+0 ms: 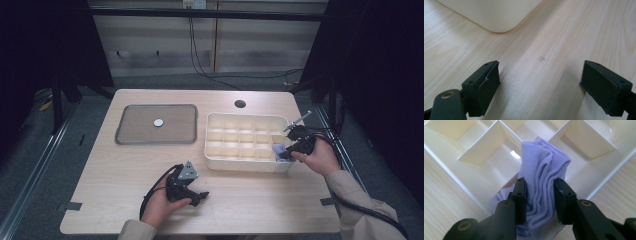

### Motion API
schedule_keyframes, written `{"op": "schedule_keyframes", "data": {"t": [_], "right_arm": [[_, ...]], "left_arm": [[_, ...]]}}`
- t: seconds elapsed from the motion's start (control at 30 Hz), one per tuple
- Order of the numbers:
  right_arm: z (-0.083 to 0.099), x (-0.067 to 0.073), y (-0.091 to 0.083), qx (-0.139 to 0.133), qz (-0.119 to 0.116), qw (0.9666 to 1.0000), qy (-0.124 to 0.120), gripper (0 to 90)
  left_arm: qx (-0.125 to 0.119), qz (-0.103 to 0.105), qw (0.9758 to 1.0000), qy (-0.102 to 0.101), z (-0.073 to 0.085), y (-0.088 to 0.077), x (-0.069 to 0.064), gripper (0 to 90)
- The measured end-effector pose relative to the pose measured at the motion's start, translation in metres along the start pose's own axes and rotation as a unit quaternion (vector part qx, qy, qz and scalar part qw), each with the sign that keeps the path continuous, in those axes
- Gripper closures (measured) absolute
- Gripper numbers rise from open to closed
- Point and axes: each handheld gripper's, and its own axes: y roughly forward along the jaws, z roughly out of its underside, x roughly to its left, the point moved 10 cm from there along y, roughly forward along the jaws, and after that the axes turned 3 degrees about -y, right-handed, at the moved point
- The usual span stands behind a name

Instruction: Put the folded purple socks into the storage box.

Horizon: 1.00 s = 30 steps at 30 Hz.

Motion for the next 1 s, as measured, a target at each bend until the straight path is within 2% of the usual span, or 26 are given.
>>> {"op": "schedule_keyframes", "data": {"t": [0.23,0.53,1.0], "right_arm": [[-0.004,-0.001,-0.008,0.001,0.002,1.0,0.005,58.6],[-0.012,-0.003,-0.022,-0.002,0.004,1.0,0.002,58.0],[-0.023,-0.003,-0.039,0.026,0.002,0.9996,-0.009,65.7]], "left_arm": [[-0.001,0.0,1.0,0.0,0.0,0.0,0.0,14.5],[-0.001,0.0,1.0,0.001,0.0,0.0,0.0,14.5],[-0.002,0.001,1.0,0.001,0.0,0.0,0.0,14.5]]}}
